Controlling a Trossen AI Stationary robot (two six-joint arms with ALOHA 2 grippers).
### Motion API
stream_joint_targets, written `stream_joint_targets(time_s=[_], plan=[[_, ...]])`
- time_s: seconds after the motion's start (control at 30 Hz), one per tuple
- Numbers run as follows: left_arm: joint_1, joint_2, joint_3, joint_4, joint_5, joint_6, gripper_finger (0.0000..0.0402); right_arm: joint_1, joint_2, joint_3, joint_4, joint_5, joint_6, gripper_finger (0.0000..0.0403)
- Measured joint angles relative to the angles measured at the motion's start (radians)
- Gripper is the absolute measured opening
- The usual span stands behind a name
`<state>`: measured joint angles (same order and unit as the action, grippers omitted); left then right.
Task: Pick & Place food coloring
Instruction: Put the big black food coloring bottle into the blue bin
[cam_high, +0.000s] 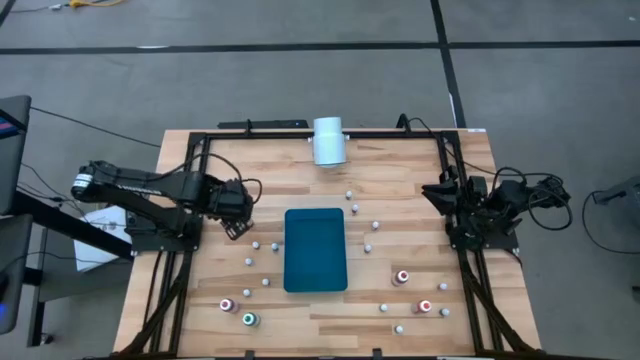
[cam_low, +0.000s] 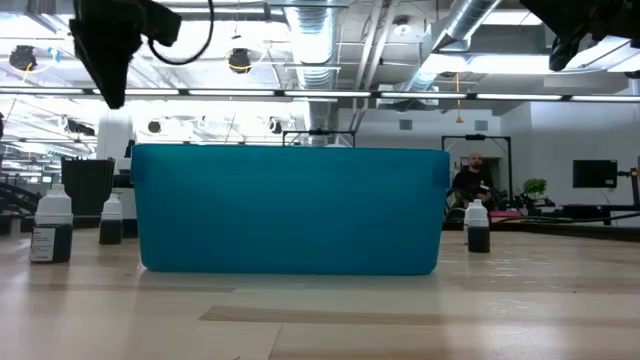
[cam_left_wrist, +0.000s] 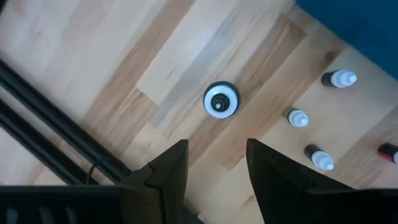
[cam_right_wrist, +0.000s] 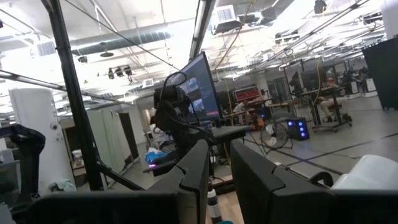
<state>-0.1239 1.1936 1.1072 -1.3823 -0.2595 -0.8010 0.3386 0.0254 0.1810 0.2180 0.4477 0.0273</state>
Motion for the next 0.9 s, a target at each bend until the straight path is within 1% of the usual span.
stream_joint_targets(time_s=[0.1,0.2,0.33,0.43,0.57,0.7,0.8,0.9], plan=[[-0.037,-0.042,0.0,0.008,-0.031,-0.049,0.0155,0.0,0.0,0.0,0.0,0.0,0.0,0.0059],[-0.057,-0.071,0.0,0.009,-0.035,-0.099,0.0156,0.0,0.0,0.0,0.0,0.0,0.0,0.0059],[-0.083,-0.091,0.0,0.01,-0.037,-0.128,0.017,0.0,0.0,0.0,0.0,0.0,0.0,0.0059],[-0.097,-0.09,0.0,0.01,-0.035,-0.117,0.0197,0.0,0.0,0.0,0.0,0.001,0.0,0.0059],[-0.112,-0.09,0.0,0.011,-0.05,-0.128,0.0248,0.0,0.0,0.0,0.0,0.001,0.0,0.0059],[-0.133,-0.09,0.0,0.002,-0.126,-0.151,0.0293,0.0,0.0,0.0,0.0,0.001,0.0,0.0059],[-0.176,-0.091,-0.015,0.01,-0.177,-0.149,0.0309,0.0,0.0,0.0,0.0,0.001,0.0,0.0059],[-0.233,-0.09,-0.069,0.022,-0.234,-0.21,0.0313,0.0,0.0,0.0,0.0,0.001,0.0,0.0059]])
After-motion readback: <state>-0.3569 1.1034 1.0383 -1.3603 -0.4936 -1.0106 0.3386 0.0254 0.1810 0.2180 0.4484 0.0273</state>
